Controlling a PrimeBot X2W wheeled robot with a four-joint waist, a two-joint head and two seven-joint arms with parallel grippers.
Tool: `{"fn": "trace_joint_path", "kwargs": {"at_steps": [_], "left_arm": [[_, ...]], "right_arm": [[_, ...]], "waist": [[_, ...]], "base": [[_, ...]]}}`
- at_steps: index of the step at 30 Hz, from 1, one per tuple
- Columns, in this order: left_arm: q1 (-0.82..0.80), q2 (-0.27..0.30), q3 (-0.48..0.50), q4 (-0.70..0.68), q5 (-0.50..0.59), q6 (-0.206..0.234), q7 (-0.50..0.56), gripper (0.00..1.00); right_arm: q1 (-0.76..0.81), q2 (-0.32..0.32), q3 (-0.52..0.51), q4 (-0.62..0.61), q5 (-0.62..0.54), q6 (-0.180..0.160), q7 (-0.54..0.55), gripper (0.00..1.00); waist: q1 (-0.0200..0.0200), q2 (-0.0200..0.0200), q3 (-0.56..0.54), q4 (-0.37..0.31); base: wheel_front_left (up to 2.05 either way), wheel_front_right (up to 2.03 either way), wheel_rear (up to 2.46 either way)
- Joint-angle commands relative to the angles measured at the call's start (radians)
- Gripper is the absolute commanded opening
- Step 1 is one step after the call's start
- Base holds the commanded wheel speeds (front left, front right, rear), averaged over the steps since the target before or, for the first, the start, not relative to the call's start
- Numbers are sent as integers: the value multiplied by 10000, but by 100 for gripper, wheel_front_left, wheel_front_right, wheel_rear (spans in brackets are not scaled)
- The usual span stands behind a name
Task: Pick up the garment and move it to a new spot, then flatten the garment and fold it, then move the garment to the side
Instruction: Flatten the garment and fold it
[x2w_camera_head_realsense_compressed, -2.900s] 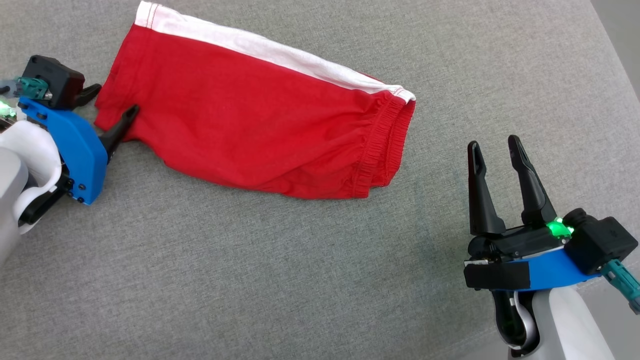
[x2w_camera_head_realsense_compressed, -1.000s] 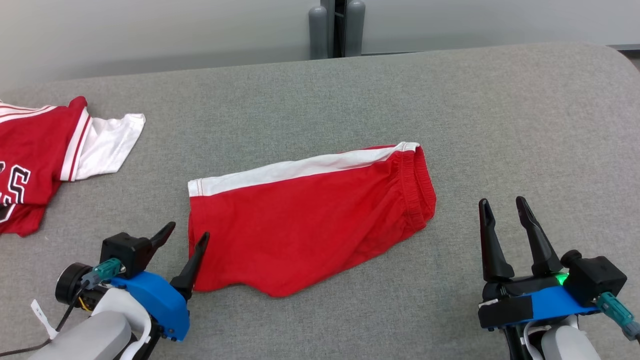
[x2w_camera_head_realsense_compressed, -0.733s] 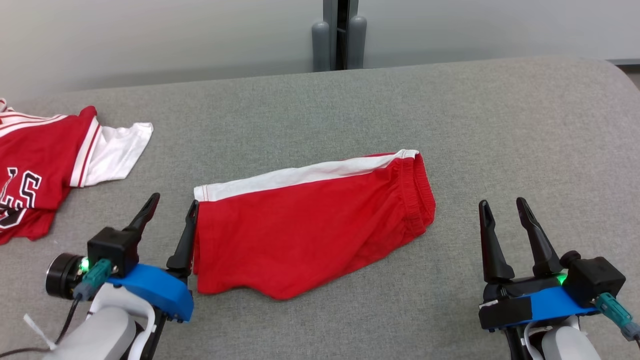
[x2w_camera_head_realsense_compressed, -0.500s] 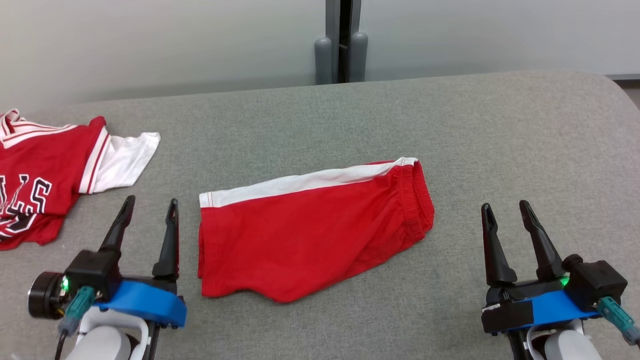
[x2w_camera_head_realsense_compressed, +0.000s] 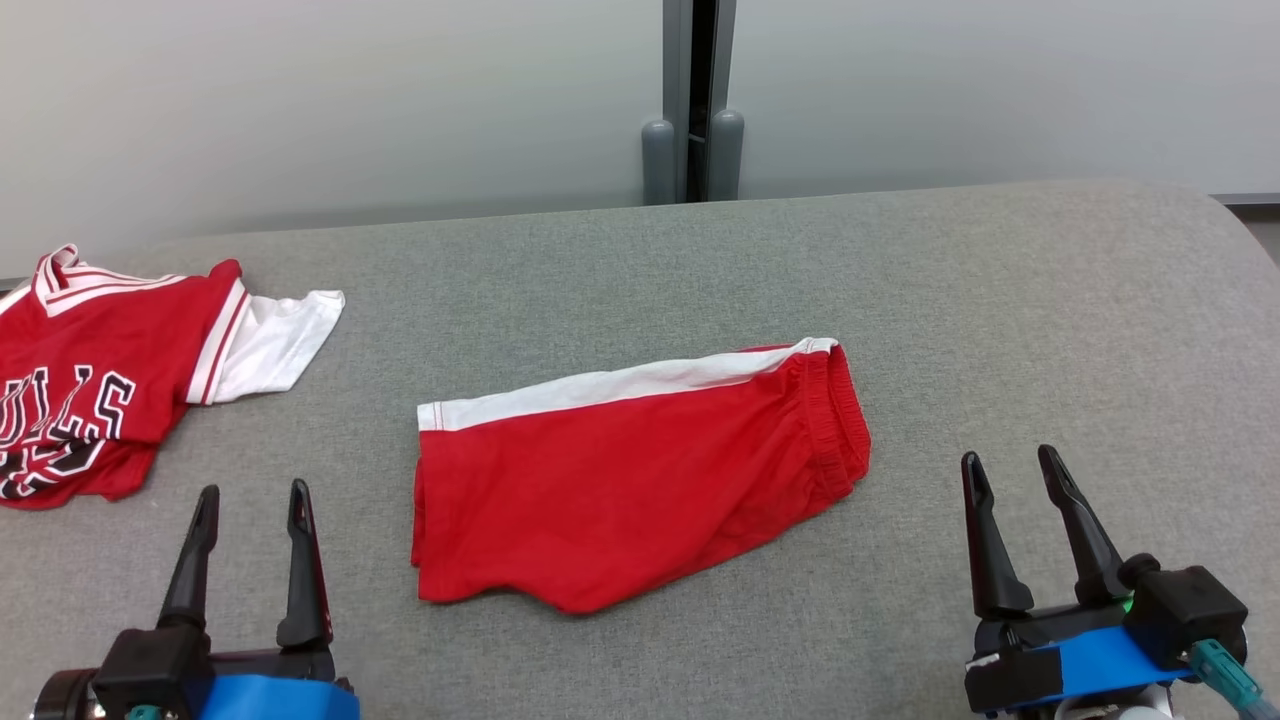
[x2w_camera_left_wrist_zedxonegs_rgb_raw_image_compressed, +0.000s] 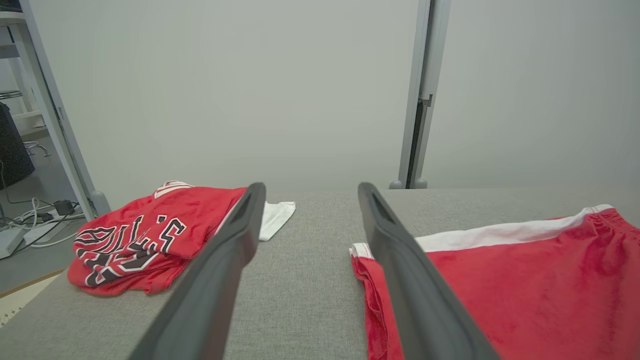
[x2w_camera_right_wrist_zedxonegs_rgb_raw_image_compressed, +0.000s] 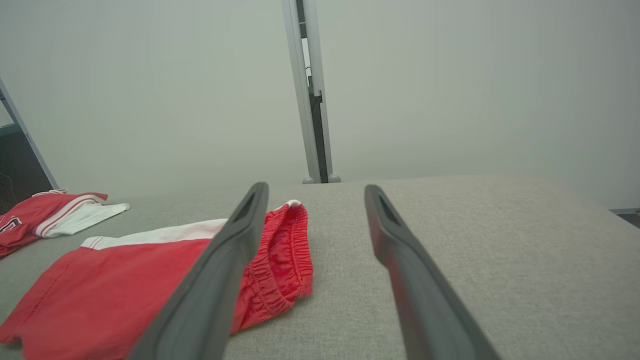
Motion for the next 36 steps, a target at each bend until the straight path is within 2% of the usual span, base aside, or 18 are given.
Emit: {"fn": "trace_joint_path", "kwargs": {"at_steps": [1,11,20,28,36], "left_arm": [[185,-90,154,33,126,-129,-29,100],[345,-920,1073,293,1017,-1086,-29,100],[-105,-1299,1429,400,1435,-1598,-28,100],[-627,-1503,1326,467,1551,-1865,-30,100],[-868,-1584,1308,576,1452,-1890,-30,100]], "right_arm": [[188,48,-45,-27,-21,-4,-6,100],[282,137,-132,131,-226,-4,-6,100],[-1265,-119,531,682,-801,-4,-6,100],[-3341,-27,581,3119,-1619,-5,420,100],[-4210,-46,-96,5641,-2165,-5,490,100]], "waist": [[1,0,-12,27],[1,0,8,179],[1,0,391,285],[1,0,997,771],[1,0,1419,1256]], "base": [[0,0,0],[0,0,0],[0,0,0],[0,0,0],[0,0,0]]}}
